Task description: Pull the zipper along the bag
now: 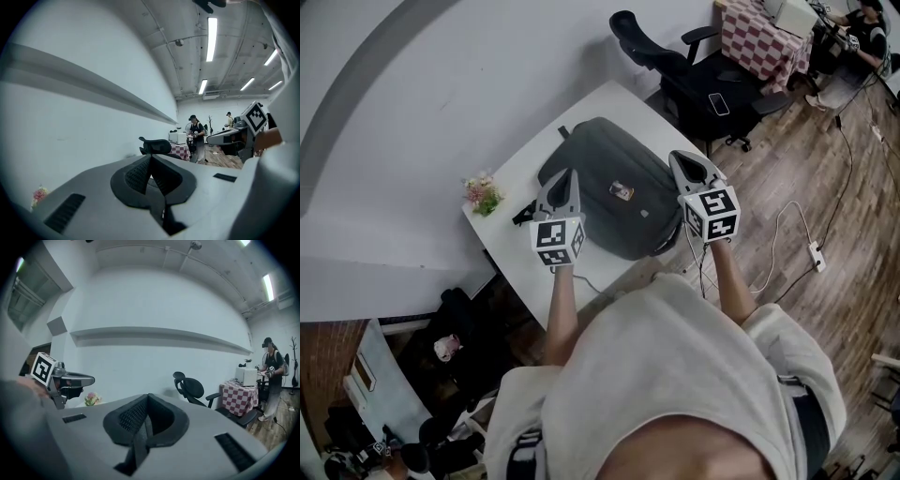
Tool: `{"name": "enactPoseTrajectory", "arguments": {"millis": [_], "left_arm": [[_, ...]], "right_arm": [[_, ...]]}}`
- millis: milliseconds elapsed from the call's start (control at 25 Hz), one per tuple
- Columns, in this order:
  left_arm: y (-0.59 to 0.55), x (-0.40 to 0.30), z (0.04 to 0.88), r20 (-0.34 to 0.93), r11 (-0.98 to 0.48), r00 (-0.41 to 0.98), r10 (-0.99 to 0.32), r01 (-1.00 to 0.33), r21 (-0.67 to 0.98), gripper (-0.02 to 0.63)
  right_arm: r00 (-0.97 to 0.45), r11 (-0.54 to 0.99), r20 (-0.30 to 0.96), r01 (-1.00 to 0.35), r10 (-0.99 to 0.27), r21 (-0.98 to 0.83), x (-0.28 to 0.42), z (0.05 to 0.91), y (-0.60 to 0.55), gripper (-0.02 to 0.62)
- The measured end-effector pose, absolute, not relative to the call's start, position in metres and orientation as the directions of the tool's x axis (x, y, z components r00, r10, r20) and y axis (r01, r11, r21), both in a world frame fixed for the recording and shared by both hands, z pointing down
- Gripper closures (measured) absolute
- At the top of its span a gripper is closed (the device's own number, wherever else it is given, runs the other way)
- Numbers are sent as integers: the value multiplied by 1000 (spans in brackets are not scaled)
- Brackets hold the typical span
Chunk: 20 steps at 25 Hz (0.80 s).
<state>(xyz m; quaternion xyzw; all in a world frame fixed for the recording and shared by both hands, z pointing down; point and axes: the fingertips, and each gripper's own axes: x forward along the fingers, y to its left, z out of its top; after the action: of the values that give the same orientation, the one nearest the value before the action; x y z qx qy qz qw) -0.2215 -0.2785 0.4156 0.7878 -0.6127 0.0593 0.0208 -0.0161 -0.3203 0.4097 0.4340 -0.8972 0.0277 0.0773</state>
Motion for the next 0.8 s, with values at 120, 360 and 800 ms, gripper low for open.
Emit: {"name": "enactPoseTrajectory", "arguments": {"millis": [120, 360, 800], "left_arm": [[-280, -219, 415, 114, -255, 251, -961, -967, -22, 580], [-281, -217, 418, 122, -258, 254, -960, -966, -17, 580], [-278, -213, 431, 154, -268, 263, -952, -963, -13, 580]], "right_arm": [[-618, 628, 171, -778, -768, 13, -16, 411, -321, 583], [-625, 635, 175, -772, -761, 4, -19, 413, -319, 583], [-629, 643, 201, -766, -751, 6, -24, 420, -315, 583]]}}
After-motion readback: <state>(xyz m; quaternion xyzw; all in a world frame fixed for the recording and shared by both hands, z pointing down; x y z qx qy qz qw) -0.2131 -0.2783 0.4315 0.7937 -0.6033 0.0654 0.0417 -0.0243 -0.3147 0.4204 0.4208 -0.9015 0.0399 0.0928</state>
